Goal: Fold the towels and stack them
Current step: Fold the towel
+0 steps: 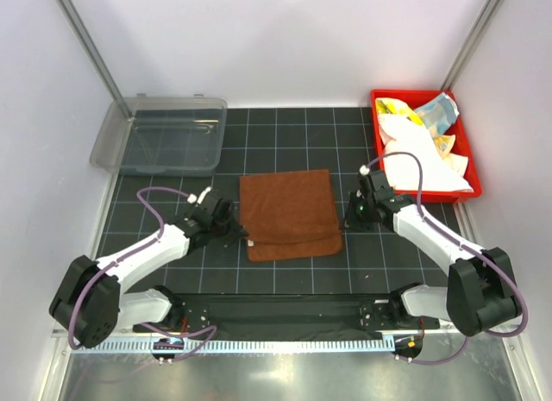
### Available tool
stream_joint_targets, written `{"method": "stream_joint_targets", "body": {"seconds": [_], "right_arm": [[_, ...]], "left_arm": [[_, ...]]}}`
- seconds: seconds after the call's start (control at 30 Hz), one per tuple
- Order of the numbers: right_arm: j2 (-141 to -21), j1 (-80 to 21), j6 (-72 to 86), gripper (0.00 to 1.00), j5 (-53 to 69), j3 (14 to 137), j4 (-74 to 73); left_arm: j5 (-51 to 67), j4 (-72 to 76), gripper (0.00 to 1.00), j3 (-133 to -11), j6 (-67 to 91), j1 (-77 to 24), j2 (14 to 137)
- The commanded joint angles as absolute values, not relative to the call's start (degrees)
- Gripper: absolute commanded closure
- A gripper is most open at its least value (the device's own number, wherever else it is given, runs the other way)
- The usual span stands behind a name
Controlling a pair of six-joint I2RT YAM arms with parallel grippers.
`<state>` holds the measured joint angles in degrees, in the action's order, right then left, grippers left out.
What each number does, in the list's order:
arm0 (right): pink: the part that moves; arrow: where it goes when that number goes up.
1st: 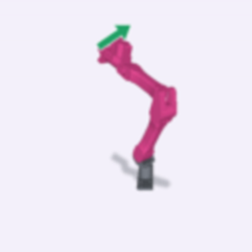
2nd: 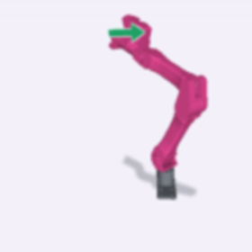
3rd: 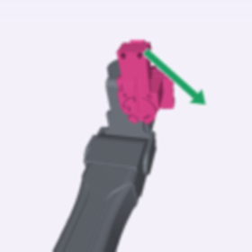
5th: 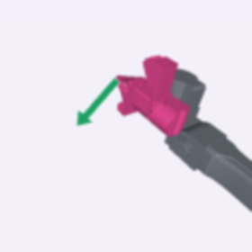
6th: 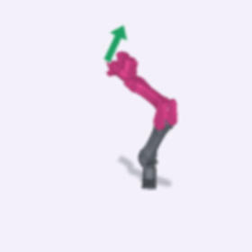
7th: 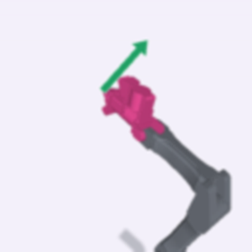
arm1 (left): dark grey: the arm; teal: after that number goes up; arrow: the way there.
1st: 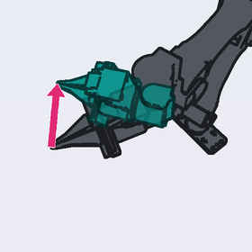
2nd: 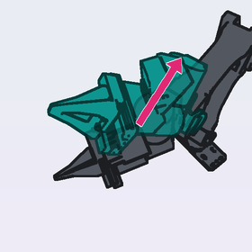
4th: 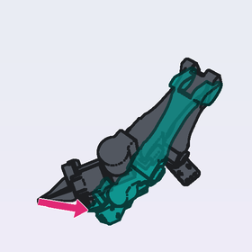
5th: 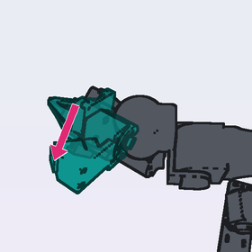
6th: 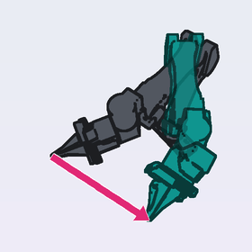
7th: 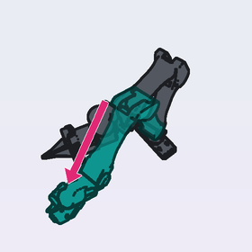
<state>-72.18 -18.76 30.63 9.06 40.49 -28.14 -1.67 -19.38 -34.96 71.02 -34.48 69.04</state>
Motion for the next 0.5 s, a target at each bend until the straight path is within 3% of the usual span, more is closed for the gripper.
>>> {"method": "stream_joint_targets", "body": {"seconds": [0.0, 0.13, 0.47], "right_arm": [[-69.3, -19.1, 28.1, 0.99, 5.1, 48.3, -31.5], [-68.3, -19.1, 26.7, 0.99, 5.1, 48.2, -33.6], [-65.8, -19.4, 32.6, 0.99, 8.1, 32.1, -24.4]], "left_arm": [[-1.6, -21.8, 1.00, -42.2, 68.5, -34.5, 66.5], [-0.2, -21.6, 1.00, -41.2, 68.6, -35.2, 65.5], [-0.3, -10.8, 1.00, -24.6, 74.4, -38.4, 62.1]]}}
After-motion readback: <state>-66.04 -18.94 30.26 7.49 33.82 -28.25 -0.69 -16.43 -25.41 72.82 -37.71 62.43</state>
